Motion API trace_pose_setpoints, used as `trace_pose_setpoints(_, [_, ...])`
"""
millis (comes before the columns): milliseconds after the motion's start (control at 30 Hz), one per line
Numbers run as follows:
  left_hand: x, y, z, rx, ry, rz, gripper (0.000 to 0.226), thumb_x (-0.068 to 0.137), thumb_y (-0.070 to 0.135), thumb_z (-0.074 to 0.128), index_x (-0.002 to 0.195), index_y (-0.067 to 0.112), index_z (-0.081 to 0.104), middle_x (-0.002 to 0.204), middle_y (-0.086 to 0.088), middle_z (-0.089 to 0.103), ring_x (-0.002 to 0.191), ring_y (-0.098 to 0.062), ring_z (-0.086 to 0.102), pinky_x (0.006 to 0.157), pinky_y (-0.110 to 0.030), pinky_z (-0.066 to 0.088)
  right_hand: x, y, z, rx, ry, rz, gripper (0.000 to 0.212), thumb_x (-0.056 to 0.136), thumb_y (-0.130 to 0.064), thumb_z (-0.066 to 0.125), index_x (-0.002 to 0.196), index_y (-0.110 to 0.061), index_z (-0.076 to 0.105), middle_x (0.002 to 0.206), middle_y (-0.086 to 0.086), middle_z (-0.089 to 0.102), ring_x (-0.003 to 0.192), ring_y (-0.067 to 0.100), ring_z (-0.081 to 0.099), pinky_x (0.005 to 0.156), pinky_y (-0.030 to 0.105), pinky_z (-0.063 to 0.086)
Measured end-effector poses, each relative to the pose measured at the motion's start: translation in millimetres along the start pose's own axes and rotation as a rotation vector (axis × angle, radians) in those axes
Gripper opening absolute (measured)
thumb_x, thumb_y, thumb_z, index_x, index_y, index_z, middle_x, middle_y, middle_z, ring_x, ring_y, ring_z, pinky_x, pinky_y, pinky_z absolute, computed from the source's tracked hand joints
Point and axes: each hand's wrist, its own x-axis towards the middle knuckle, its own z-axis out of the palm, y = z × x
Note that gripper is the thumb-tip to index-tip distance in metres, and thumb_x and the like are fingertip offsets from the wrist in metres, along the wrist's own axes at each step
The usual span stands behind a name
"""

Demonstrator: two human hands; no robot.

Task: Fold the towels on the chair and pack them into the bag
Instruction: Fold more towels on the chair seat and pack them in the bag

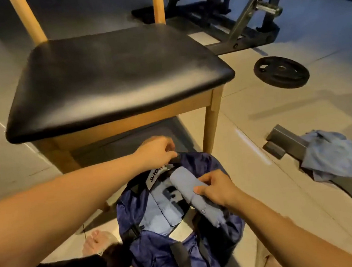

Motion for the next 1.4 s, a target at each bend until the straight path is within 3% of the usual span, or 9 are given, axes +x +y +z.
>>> trace_pose_setpoints(67, [10.1, -20.3, 23.2, 0.171, 0.041, 0.005, 0.025, 0.095, 0.043, 0.063, 0.112, 0.025, 0.063, 0.109, 0.000, 0.063, 0.096, -0.025, 0.060, 0.077, -0.039, 0.052, 15.2, 20.2, 31.5, -0.066, 0.017, 0.073, 0.045, 0.087, -0.016, 0.068, 0.064, -0.019, 0.029, 0.062, 0.001, 0.023, 0.057, 0.016, 0.023, 0.059, 0.032, 0.020])
trace_pose_setpoints(167, [25.9, -39.1, 48.1, 0.238, 0.029, -0.057, 0.031, 0.095, 0.045, 0.064, 0.122, 0.029, 0.063, 0.116, 0.002, 0.062, 0.104, -0.027, 0.061, 0.082, -0.040, 0.055, 41.1, 32.9, 73.2, -0.129, 0.034, 0.177, 0.019, 0.092, -0.022, 0.062, 0.079, -0.013, 0.050, 0.075, 0.007, 0.052, 0.068, 0.026, 0.050, 0.057, 0.035, 0.035])
trace_pose_setpoints(367, [51.6, -73.2, 68.9, 0.033, -0.021, -0.089, 0.036, 0.105, 0.034, 0.052, 0.078, 0.013, 0.061, 0.070, -0.005, 0.059, 0.066, -0.027, 0.056, 0.054, -0.034, 0.034, 89.4, 24.4, 118.5, -0.215, 0.180, 0.175, 0.032, 0.100, -0.024, 0.057, 0.128, -0.009, 0.061, 0.124, 0.015, 0.066, 0.116, 0.037, 0.061, 0.087, 0.042, 0.051])
trace_pose_setpoints(533, [65.1, -78.1, 54.1, -0.173, -0.157, -0.060, 0.040, 0.105, 0.040, 0.052, 0.084, 0.008, 0.064, 0.087, -0.016, 0.066, 0.072, -0.027, 0.059, 0.065, -0.035, 0.038, 111.0, 27.5, 135.3, -0.049, 0.240, 0.221, 0.030, 0.099, -0.014, 0.056, 0.126, -0.006, 0.064, 0.124, 0.018, 0.067, 0.116, 0.039, 0.060, 0.093, 0.044, 0.050])
trace_pose_setpoints(667, [69.8, -80.9, 51.4, -0.230, -0.195, -0.117, 0.020, 0.102, 0.048, 0.054, 0.095, 0.033, 0.066, 0.104, 0.007, 0.068, 0.090, -0.009, 0.062, 0.079, -0.031, 0.045, 121.2, 35.3, 141.3, 0.078, 0.268, 0.265, 0.028, 0.098, -0.011, 0.057, 0.123, -0.007, 0.069, 0.120, 0.020, 0.069, 0.112, 0.041, 0.062, 0.094, 0.042, 0.051])
trace_pose_setpoints(867, [72.8, -82.0, 56.6, -0.362, -0.144, -0.129, 0.018, 0.099, 0.042, 0.061, 0.098, 0.028, 0.072, 0.101, 0.008, 0.072, 0.096, -0.008, 0.065, 0.081, -0.023, 0.045, 130.2, 45.2, 146.6, 0.217, 0.389, 0.385, 0.033, 0.091, -0.022, 0.070, 0.123, -0.014, 0.074, 0.115, 0.012, 0.074, 0.107, 0.035, 0.067, 0.093, 0.037, 0.054])
trace_pose_setpoints(1000, [75.6, -77.0, 58.4, -0.421, 0.041, -0.127, 0.011, 0.092, 0.023, 0.071, 0.093, 0.015, 0.078, 0.092, 0.001, 0.076, 0.076, 0.000, 0.064, 0.056, -0.003, 0.041, 127.8, 50.4, 150.6, 0.270, 0.457, 0.450, 0.017, 0.090, -0.026, 0.072, 0.103, -0.016, 0.079, 0.099, 0.011, 0.076, 0.092, 0.033, 0.069, 0.081, 0.034, 0.056])
trace_pose_setpoints(1100, [77.3, -73.7, 61.4, -0.452, -0.059, -0.138, 0.008, 0.093, 0.027, 0.074, 0.091, 0.020, 0.078, 0.089, 0.008, 0.074, 0.076, 0.003, 0.061, 0.060, -0.008, 0.042, 131.3, 47.2, 156.8, 0.235, 0.456, 0.395, 0.013, 0.091, -0.022, 0.068, 0.092, -0.014, 0.078, 0.089, 0.011, 0.074, 0.085, 0.034, 0.067, 0.077, 0.036, 0.056])
trace_pose_setpoints(1400, [82.0, -77.6, 63.8, -0.584, -0.050, -0.271, 0.009, 0.088, 0.023, 0.079, 0.085, 0.015, 0.080, 0.081, 0.002, 0.077, 0.074, -0.011, 0.071, 0.066, -0.019, 0.052, 122.6, 48.2, 145.4, 0.208, 0.283, 0.306, 0.039, 0.098, -0.010, 0.053, 0.136, -0.009, 0.062, 0.128, 0.020, 0.065, 0.117, 0.040, 0.060, 0.095, 0.041, 0.048])
